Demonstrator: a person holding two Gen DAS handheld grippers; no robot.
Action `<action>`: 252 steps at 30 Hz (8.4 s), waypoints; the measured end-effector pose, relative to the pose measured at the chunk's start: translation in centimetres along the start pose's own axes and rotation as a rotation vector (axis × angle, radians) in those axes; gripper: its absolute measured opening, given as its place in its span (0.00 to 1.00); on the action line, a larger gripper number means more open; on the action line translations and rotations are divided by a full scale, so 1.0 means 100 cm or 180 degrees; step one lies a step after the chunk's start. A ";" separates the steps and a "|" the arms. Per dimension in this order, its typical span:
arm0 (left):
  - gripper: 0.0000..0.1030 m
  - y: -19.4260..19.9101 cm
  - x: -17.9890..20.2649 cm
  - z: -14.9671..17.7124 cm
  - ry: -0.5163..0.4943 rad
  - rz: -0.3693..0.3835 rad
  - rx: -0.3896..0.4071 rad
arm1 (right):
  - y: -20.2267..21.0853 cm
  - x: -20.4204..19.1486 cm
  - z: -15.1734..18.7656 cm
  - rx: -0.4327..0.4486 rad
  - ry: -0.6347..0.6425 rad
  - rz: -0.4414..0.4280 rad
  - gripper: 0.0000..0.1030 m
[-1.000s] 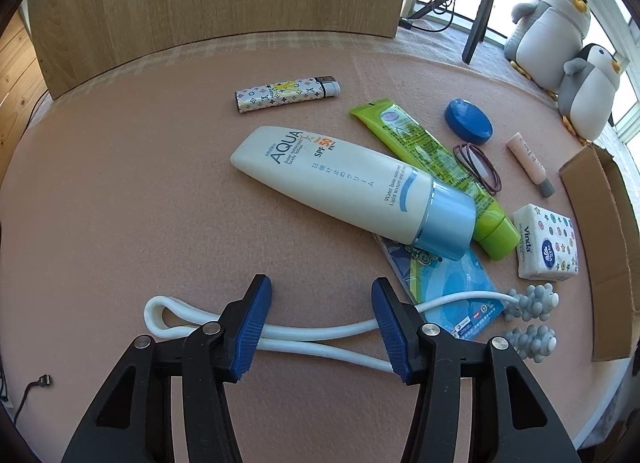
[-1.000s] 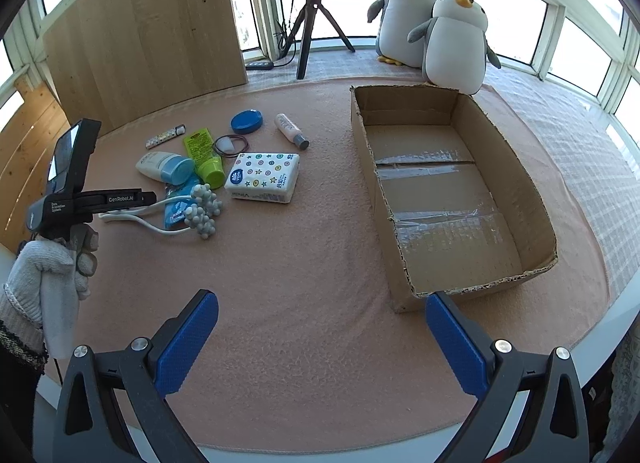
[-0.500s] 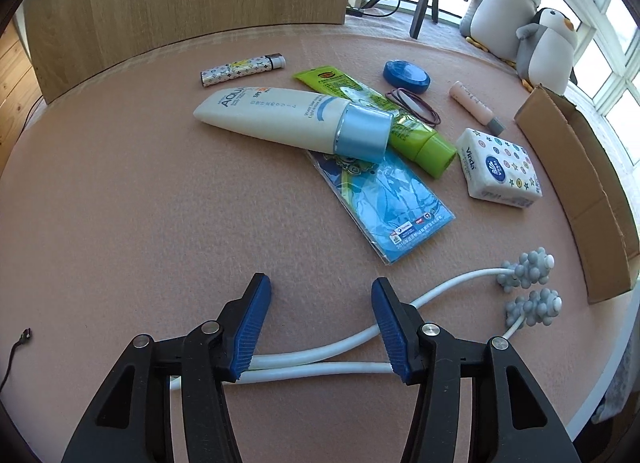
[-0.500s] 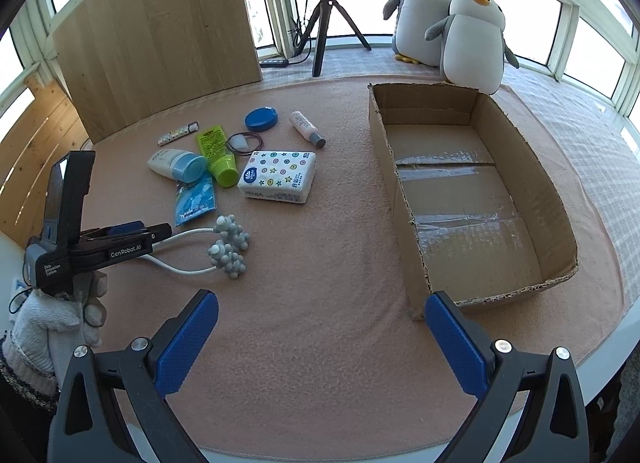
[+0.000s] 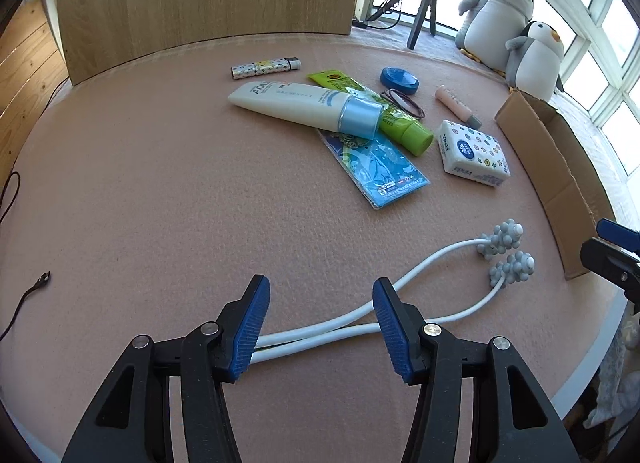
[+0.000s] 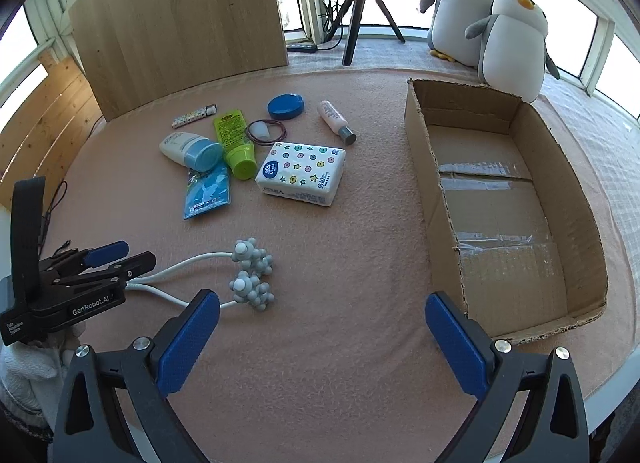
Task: Organize objects
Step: 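Drag the roller cord with the left gripper while the right gripper approaches the grey ball heads, then grasp the grey ball heads with the right gripper while the left gripper holds the cord, then carry the roller into the cardboard box with both grippers and open both, then move the right gripper to the white AQUA sunscreen tube, then grasp the AQUA tube by its blue cap end with the right gripper, then lift the AQUA tube upright with the right gripper and carry it toward the box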
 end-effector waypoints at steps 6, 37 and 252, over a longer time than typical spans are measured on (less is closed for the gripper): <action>0.56 0.013 -0.009 0.022 0.0244 0.0174 -0.0094 | -0.019 -0.037 -0.031 -0.0123 0.0501 -0.0220 0.80; 0.56 -0.014 -0.035 -0.017 0.0425 0.0180 -0.0071 | -0.059 -0.081 0.041 -0.1238 0.0865 -0.0889 0.55; 0.41 0.045 -0.050 0.039 0.0842 0.0606 -0.0027 | -0.087 -0.153 0.015 -0.1134 0.0138 -0.1592 0.28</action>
Point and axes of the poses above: each gripper's, at about its wrist camera, not at the fingertips, and y roughly against the way its jaws point, x to its right, z to its underside, the point moved 10 cm from there along -y, roughly the way its jaws point, and after that the axes turned 2 degrees about -z, right-handed, at the moved point
